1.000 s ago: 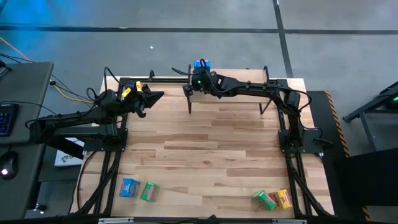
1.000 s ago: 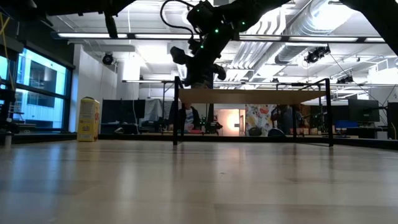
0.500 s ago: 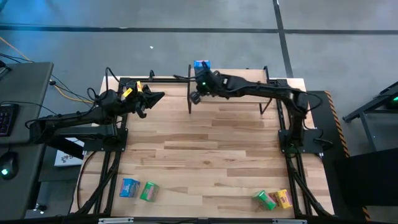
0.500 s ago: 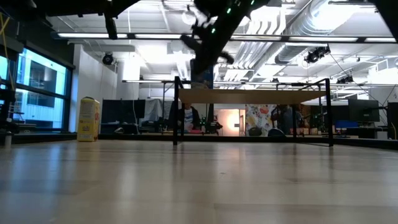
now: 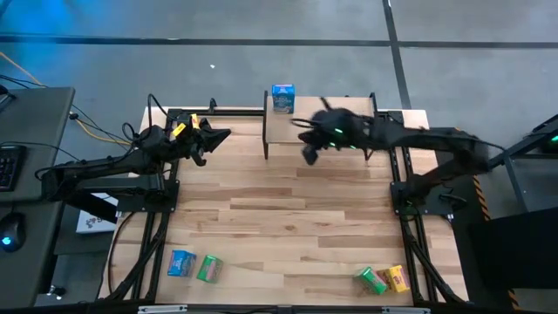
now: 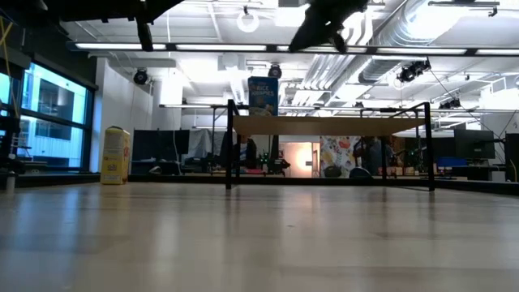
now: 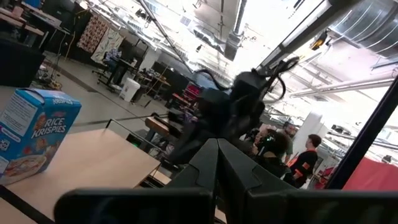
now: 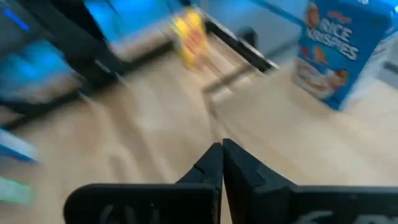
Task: Stack cereal on shelf
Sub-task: Put the blue cereal box on the shelf
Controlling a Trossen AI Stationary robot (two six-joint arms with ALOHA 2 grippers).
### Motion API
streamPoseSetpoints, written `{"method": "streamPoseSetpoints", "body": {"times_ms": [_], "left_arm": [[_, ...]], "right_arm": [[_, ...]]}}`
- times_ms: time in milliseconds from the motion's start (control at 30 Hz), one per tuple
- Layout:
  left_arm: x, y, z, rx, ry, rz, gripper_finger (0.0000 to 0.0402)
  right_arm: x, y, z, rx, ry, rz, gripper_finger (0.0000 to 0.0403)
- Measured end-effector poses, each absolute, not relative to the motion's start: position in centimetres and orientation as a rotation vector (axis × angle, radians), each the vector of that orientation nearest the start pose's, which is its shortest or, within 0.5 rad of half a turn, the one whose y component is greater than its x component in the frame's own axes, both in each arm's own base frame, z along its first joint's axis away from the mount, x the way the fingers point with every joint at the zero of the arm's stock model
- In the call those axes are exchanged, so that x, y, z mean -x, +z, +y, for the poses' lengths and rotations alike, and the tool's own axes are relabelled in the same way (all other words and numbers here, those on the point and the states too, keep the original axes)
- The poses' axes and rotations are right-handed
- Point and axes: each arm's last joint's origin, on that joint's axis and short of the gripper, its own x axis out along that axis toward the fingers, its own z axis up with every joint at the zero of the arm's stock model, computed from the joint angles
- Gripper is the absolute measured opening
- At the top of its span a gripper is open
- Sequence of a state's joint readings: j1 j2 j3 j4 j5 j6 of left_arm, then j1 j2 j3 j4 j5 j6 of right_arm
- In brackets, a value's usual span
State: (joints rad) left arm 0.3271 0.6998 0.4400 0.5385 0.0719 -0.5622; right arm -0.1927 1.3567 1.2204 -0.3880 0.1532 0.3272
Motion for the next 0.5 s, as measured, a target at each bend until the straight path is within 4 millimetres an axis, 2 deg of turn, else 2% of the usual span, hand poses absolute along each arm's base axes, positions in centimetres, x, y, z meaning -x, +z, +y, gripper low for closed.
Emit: {"method": "streamPoseSetpoints", "body": {"times_ms": [133,267,500], "left_arm": [[-15.5,29.5,5.0,0.429,0.181,-0.330,0.0000],[-15.5,29.5,5.0,0.380,0.188,-0.325,0.0000],[-15.5,29.5,5.0,0.313,0.199,-0.317,0.0000]], "right_arm": [[-25.7,33.4,-4.1,-0.409,-0.296,0.210,0.0000],[-22.9,33.2,-3.0,-0.427,-0.216,-0.035,0.0000],[-20.2,32.5,-2.5,-0.450,-0.179,-0.190,0.0000]]}}
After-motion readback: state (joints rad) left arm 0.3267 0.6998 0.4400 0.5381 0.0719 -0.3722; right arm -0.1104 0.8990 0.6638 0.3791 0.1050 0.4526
